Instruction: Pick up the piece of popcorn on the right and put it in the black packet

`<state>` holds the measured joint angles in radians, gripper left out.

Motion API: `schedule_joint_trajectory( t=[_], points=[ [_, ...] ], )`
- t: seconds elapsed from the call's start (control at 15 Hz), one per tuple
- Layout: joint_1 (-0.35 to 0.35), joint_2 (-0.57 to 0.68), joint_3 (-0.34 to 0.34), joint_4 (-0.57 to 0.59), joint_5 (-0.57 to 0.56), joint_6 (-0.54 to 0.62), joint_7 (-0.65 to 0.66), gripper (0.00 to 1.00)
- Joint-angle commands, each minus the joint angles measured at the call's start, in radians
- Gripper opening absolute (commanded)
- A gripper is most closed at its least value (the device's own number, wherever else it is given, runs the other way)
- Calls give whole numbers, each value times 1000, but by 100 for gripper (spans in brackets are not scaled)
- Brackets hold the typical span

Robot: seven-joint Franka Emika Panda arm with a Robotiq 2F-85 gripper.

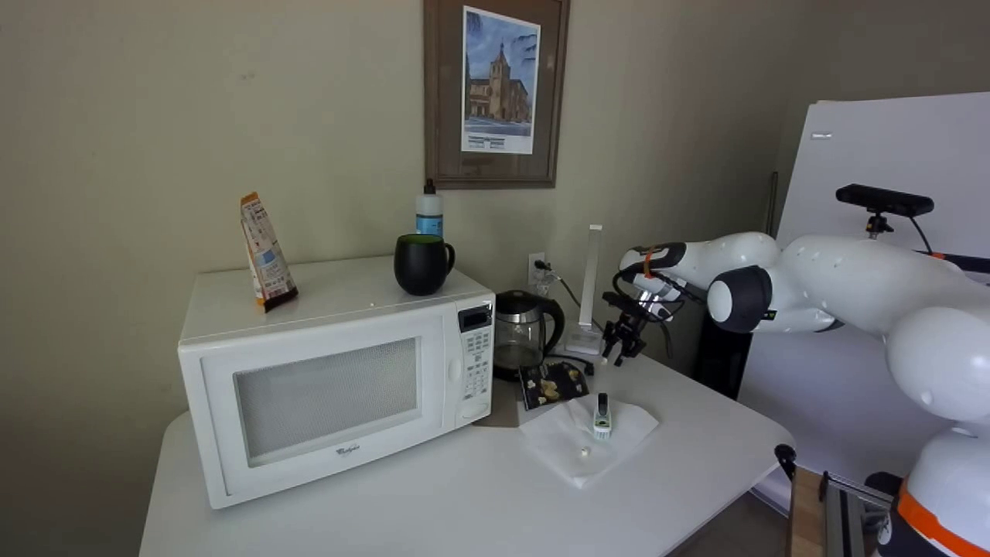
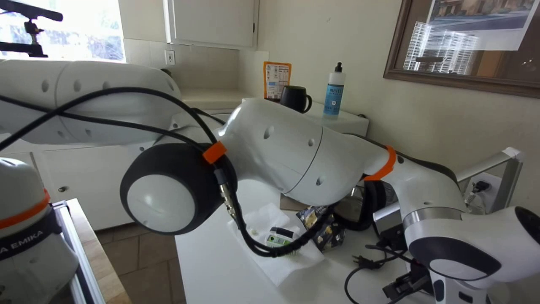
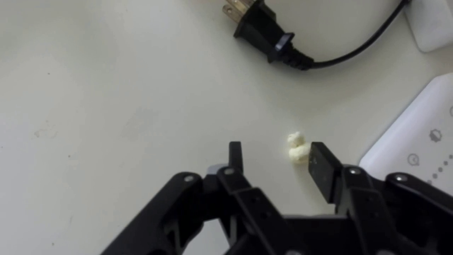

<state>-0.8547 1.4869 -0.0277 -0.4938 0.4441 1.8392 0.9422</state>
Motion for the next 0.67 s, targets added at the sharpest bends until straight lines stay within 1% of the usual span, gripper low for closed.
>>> schedule_joint_trajectory(
  t=[0.0,0.07,0.27,0.47,0.53,0.6],
  points=[
    [-6,1,36,-17,-24,51,33,53],
    [-5,1,40,-21,-23,59,42,53],
    [-1,1,48,-23,-27,40,62,56],
    [6,1,43,-22,-43,10,75,51],
    [7,1,41,-21,-49,-1,82,52],
    [8,1,37,-20,-56,-10,92,49]
  ],
)
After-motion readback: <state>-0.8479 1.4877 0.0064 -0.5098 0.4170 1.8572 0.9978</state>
